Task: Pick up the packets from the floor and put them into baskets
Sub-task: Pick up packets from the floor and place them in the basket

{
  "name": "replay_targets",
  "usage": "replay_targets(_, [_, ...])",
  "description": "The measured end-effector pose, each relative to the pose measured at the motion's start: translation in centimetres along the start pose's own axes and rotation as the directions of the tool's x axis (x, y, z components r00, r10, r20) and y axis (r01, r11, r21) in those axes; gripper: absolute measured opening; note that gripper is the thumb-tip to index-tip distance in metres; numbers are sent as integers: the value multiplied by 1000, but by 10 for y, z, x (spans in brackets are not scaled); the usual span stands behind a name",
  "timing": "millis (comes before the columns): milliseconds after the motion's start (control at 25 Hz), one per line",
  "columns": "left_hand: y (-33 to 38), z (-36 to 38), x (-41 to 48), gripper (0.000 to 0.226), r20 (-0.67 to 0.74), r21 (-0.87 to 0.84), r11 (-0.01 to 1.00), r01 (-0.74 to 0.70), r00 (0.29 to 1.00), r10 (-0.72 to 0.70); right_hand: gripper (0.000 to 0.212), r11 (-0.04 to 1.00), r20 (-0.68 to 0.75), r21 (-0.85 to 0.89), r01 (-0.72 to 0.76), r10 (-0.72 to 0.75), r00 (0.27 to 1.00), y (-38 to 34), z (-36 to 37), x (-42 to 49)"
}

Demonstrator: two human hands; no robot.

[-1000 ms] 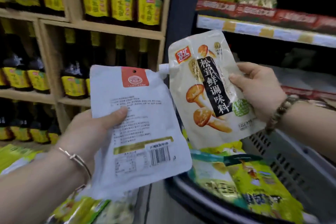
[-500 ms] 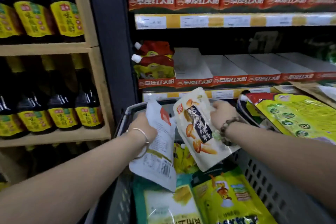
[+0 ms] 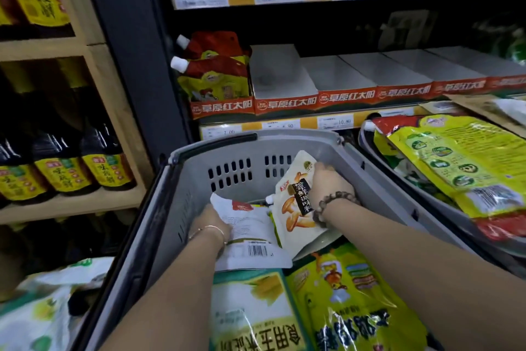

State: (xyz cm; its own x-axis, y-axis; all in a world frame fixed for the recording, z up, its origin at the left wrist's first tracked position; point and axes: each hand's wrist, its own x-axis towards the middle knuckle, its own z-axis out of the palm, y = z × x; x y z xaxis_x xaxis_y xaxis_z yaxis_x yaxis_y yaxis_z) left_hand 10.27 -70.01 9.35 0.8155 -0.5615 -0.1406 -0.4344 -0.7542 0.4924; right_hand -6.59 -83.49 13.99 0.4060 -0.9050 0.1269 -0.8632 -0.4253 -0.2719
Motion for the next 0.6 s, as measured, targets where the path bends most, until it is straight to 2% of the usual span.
replay_targets(80, [-6, 3, -5, 54, -24, 162, 985, -67, 997, 72, 51, 957, 47, -252, 144, -136, 990, 1, 7, -9])
replay_targets(160, [-4, 6, -12, 51, -11, 292, 938, -187, 980, 199, 57, 895, 167, -378, 236, -185, 968, -1, 10, -13])
replay_targets(240, [3, 12, -19, 50, 76, 318, 894, -314, 949, 307, 62, 890, 380, -359, 282, -137, 915, 0, 6, -12])
replay_targets(320, [10, 22, -28, 56, 219, 368, 829, -422, 905, 364, 56, 907, 529, -320, 274, -69, 846, 4, 1, -13])
replay_targets(400, [11, 28, -32, 59, 314, 416, 770, -484, 871, 378, 56, 892, 583, -347, 289, -36, 812, 9, 2, -17])
replay_targets(520, [4, 27, -29, 59, 313, 416, 762, -496, 865, 392, 89, 841, 610, -388, 377, -73, 789, 8, 17, -18])
replay_targets(600, [-1, 28, -27, 60, 326, 417, 756, -505, 859, 394, 92, 849, 594, -359, 387, -112, 797, 9, 30, -14])
